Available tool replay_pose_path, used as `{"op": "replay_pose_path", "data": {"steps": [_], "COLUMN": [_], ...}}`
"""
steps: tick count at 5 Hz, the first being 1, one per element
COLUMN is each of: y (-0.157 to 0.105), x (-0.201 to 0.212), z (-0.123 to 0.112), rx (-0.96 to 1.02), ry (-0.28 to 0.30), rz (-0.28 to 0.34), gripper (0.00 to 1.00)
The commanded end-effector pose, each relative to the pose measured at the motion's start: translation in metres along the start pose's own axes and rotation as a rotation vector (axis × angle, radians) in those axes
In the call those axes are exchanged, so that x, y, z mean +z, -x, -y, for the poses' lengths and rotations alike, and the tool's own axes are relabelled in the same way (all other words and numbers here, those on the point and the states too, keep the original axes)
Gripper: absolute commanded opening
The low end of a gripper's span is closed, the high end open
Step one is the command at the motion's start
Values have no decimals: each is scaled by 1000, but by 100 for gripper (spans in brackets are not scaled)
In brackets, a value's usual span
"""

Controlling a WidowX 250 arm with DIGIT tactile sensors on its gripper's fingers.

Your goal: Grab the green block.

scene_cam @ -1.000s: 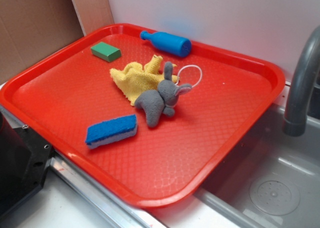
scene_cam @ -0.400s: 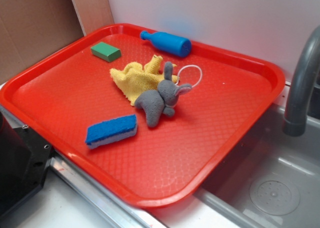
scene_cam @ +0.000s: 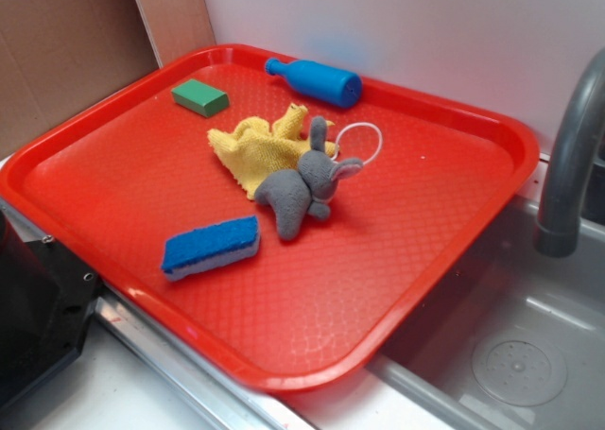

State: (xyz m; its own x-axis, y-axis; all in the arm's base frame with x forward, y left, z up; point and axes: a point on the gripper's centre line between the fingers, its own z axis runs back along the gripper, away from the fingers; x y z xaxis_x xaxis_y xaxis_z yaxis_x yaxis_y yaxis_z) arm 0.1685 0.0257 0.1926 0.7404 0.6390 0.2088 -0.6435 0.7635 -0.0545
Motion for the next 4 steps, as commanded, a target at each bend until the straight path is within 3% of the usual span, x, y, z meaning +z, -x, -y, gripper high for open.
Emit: {"op": "replay_pose_path", "data": {"steps": [1, 3, 4], "y": [-72, -115, -124], "x": [-58, -118, -138], "z": [-18, -25, -23], "rx": [496, 668, 694], "ry": [-58, -105, -148], "rz": [122, 138, 166], "gripper": [100, 100, 100]}}
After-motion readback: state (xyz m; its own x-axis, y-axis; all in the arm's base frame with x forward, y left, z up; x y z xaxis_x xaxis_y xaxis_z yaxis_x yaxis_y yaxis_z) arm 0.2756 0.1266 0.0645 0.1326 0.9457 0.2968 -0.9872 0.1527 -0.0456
